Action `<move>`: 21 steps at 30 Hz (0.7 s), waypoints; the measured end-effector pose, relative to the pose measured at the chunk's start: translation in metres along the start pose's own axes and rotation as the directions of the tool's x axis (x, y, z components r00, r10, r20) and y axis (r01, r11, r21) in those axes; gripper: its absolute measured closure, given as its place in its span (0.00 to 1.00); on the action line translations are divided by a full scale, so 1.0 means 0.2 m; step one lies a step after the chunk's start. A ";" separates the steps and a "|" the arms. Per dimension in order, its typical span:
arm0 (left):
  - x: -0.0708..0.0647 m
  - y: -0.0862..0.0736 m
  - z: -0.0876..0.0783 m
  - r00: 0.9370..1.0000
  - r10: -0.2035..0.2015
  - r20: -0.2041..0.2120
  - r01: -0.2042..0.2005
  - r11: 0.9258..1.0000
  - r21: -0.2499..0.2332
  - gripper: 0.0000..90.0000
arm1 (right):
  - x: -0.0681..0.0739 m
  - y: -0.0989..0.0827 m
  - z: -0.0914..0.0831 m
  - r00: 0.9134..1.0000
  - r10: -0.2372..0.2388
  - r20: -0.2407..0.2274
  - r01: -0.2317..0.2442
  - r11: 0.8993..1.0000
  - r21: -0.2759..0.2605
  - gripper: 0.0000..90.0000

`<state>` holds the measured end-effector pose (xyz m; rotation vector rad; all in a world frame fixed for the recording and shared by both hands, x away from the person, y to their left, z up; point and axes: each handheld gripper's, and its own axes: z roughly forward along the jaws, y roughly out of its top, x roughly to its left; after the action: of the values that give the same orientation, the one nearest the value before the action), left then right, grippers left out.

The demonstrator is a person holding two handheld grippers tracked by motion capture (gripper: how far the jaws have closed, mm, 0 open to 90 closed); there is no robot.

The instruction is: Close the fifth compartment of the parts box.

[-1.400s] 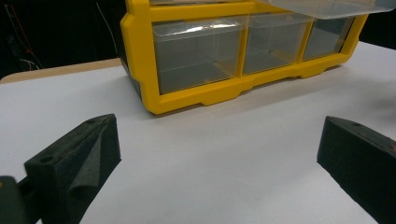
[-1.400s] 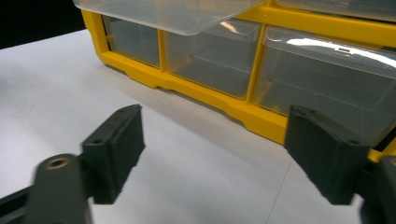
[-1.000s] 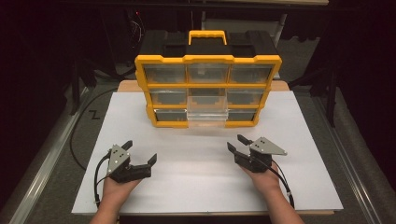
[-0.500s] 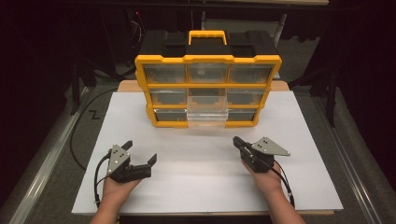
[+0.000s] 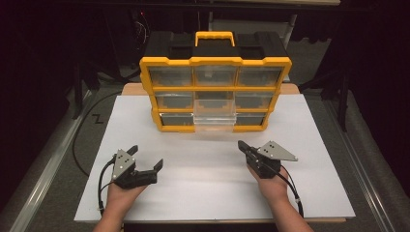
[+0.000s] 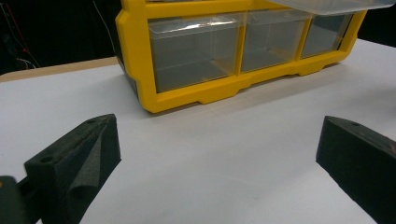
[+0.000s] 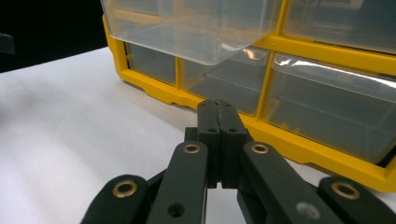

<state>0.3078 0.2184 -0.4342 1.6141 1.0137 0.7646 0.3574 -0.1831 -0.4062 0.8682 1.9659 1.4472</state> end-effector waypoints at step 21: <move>-0.01 0.00 -0.01 1.000 0.009 0.019 -0.008 1.000 -0.014 0.00 | 0.11 0.11 0.07 0.999 -0.041 -0.027 0.041 0.999 -0.006 1.00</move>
<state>0.3054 0.2163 -0.4335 1.6122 0.9871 0.7591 0.3585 -0.1524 -0.3896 0.8053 1.9870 1.4468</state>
